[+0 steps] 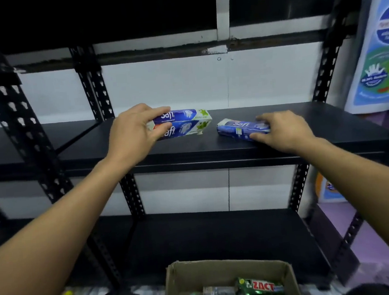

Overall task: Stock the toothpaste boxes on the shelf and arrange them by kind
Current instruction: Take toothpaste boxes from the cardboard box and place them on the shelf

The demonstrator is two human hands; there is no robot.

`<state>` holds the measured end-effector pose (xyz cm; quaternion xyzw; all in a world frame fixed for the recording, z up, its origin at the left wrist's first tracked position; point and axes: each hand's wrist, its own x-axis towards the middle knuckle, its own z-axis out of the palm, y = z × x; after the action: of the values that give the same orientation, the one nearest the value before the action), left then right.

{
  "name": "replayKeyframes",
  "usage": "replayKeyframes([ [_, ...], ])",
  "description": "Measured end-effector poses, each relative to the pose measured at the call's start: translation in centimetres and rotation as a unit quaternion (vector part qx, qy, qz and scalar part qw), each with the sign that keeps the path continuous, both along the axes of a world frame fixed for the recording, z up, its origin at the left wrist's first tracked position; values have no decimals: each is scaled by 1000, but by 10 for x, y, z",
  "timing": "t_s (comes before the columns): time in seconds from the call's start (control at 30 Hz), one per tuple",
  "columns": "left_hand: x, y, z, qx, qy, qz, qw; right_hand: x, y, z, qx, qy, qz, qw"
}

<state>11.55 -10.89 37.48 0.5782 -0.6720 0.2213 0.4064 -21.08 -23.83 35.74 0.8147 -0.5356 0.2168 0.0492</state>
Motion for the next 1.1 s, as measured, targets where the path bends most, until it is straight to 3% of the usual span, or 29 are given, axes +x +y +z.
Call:
replayKeyframes([
  [0.2,2,-34,-22,58,65,121,989,-16,8,-17,-19,-79,38,996],
  [0.33,8,-48,-32,172,39,100,979,-19,-6,-24,-17,-142,48,989],
  [0.43,16,-59,-31,192,39,101,975,-14,-24,-19,21,-166,37,985],
  [0.63,51,-90,-26,229,77,135,961,-6,-65,-17,49,-146,3,988],
  [0.87,61,-138,-21,264,47,148,952,2,-121,-13,58,-79,-47,994],
  [1.1,69,-173,-34,237,64,119,962,7,-171,-13,51,-47,-73,995],
])
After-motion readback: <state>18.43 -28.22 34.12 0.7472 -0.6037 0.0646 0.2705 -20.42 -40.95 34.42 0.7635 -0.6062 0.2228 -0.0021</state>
